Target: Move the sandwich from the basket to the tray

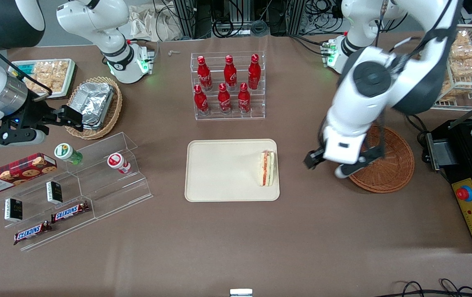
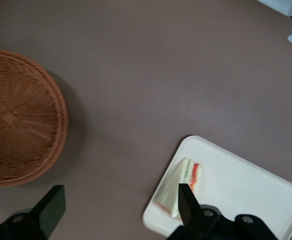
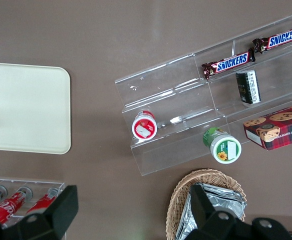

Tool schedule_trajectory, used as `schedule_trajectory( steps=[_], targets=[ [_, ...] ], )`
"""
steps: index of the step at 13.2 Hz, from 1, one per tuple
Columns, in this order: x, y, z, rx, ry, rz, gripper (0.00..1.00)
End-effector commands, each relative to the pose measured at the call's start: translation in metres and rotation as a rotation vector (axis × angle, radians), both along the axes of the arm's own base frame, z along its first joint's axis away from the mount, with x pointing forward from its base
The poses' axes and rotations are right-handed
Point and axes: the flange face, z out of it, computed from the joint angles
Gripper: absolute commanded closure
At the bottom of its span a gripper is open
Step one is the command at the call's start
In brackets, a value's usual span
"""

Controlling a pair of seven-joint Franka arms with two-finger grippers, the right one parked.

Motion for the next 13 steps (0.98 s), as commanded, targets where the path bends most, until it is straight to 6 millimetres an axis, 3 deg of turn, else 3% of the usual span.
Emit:
schedule_trajectory(
  steps=[1,5,8,11,13],
  targets=[
    [-0.031,0.063,0.021,0.003,0.031,-0.114,0.00],
    [-0.046,0.165,0.036,-0.015,0.039,-0.324,0.00],
    [-0.045,0.234,0.037,-0.010,0.084,-0.516,0.00],
    [-0.032,0.278,0.050,0.025,0.094,-0.604,0.00],
    [-0.018,0.283,0.060,0.051,0.155,-0.713,0.00]
  ],
)
